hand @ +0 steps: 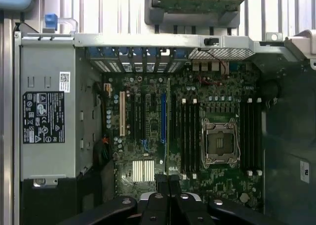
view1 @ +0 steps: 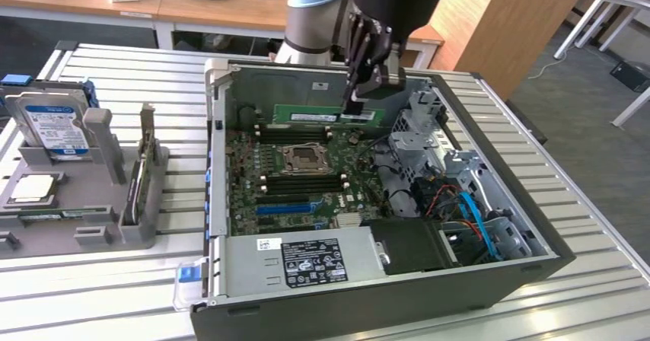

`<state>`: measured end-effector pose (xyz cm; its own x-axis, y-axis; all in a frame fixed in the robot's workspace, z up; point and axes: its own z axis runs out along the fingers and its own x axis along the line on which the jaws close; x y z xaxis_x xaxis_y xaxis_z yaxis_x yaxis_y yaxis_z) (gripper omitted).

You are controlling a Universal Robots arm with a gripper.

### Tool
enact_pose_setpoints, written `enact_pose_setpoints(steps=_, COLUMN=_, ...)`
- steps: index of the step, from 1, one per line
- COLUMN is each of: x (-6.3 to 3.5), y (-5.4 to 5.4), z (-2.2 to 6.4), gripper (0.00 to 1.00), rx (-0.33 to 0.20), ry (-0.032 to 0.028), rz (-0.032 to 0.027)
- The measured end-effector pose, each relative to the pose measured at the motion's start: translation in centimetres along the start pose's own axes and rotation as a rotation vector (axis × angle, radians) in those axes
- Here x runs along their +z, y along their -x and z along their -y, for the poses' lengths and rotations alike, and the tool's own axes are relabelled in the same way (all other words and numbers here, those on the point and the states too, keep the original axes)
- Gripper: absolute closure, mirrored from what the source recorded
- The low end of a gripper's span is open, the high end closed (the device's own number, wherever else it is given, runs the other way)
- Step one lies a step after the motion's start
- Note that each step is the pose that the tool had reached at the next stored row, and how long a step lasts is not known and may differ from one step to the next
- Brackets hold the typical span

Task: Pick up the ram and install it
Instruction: 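Pick up the ram and move it above insertion slot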

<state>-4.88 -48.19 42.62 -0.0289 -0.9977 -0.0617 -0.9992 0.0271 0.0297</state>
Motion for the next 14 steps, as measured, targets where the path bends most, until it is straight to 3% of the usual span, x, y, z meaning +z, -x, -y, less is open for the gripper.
enact_pose_setpoints(steps=6, x=0.01, y=0.1, z=0.22, gripper=0.88, rx=0.0, ry=-0.0001, rz=0.0002)
enact_pose_setpoints(steps=14, x=0.31, y=2.5, z=0.16, gripper=0.88, rx=0.0, ry=-0.0001, rz=0.0001)
